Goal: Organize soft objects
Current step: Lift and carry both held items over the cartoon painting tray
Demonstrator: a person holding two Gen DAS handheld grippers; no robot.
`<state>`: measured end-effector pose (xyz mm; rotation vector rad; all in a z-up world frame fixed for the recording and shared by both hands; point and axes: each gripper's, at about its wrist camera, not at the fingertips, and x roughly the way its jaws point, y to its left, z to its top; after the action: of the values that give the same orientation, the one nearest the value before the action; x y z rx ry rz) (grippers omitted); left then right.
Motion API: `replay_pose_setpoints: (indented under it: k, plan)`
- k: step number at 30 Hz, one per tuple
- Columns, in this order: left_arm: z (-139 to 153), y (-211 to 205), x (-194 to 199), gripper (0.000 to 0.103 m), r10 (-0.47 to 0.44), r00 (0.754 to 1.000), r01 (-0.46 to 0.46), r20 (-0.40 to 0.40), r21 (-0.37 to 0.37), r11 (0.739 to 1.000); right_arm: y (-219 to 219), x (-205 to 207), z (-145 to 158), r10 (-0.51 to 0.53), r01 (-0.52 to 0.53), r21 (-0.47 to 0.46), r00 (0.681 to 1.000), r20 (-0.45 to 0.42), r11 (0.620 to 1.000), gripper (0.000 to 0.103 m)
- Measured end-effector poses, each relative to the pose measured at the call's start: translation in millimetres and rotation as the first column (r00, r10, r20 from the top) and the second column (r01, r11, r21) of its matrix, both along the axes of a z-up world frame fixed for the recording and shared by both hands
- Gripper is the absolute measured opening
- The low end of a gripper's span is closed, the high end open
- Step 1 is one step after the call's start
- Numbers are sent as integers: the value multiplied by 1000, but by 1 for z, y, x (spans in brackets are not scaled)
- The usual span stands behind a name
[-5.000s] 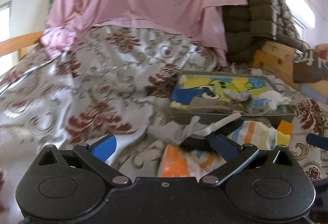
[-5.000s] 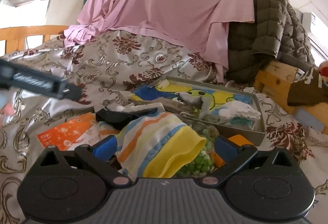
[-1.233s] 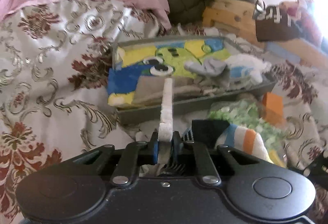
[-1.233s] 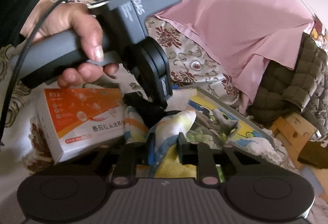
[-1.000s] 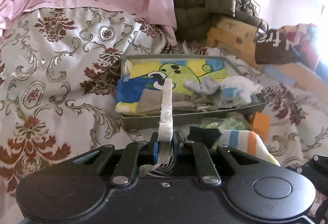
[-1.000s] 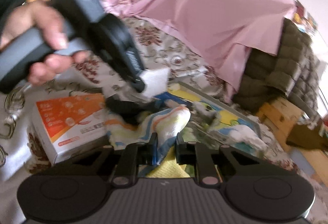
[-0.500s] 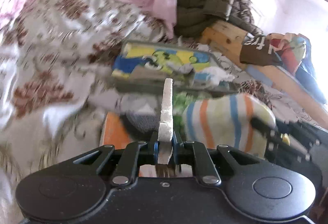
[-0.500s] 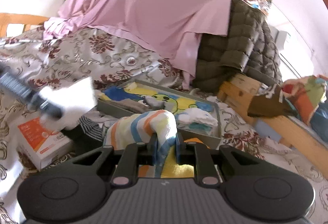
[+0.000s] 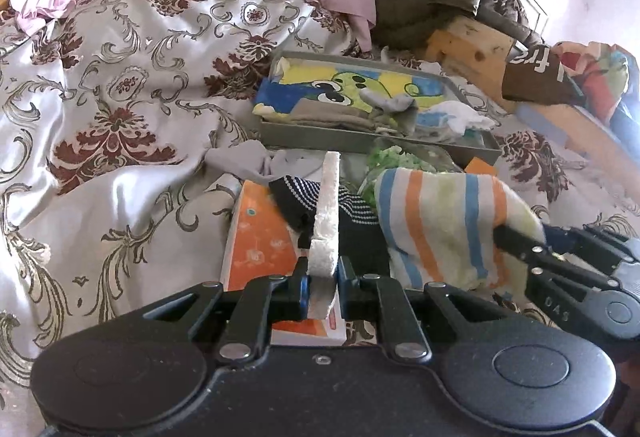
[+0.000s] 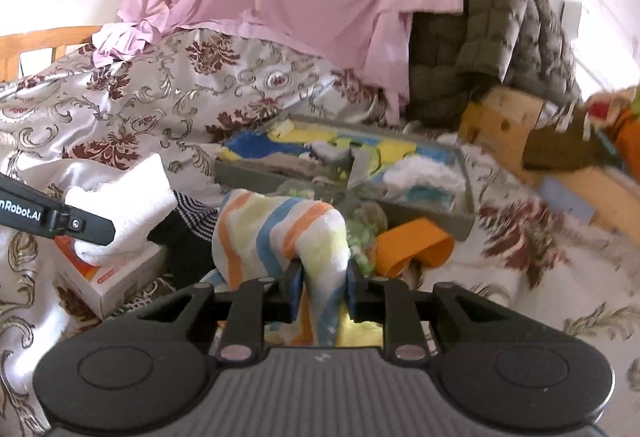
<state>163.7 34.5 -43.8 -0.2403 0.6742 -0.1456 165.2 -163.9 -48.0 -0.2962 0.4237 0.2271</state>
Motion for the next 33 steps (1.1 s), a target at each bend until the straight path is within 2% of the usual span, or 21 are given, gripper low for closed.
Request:
replay_pose_setpoints:
  k: [1,5,7,13,16,20,25,27,30,33]
  plan:
    - [-1,0,1,16,0,1000,0,0,3,1000,-1,3,-1,1,-1,12,1000,-13,1000,36]
    - [-4,1,5,20,12,1000,-12,-2,-4,1000,1,8,-5,21,-19,39,999,-50,999,49]
    - [-5,2,8,22,19,1000,-19,-3,-12,1000,4,8,-7,34,-32,36,998,-52,999,59]
    - [-6,4,13,22,32,999,-31,8,-33,999,19,11,-17,69,-68,9,996,-61,998,67]
    - [-7,3,14,23,40,999,-40,15,-27,999,26,14,-25,70,-72,-33,995,-69,997,67]
    - [-7,-3,13,23,35,999,-36,39,26,999,32,15,-31,71,-77,-78,995,-75,994,65]
    - [-6,-13,10,21,10,997,-17,75,98,995,32,14,-32,55,-62,-94,995,-81,994,52]
    - [-6,-14,10,20,4,997,-11,77,98,995,31,15,-33,52,-61,-94,995,-88,994,50]
    - [-8,-13,11,20,-1,997,-6,72,94,996,33,13,-33,55,-64,-112,995,-80,992,39]
    - [-9,-8,12,18,15,998,-19,69,63,998,35,5,-31,58,-62,-142,998,-35,988,30]
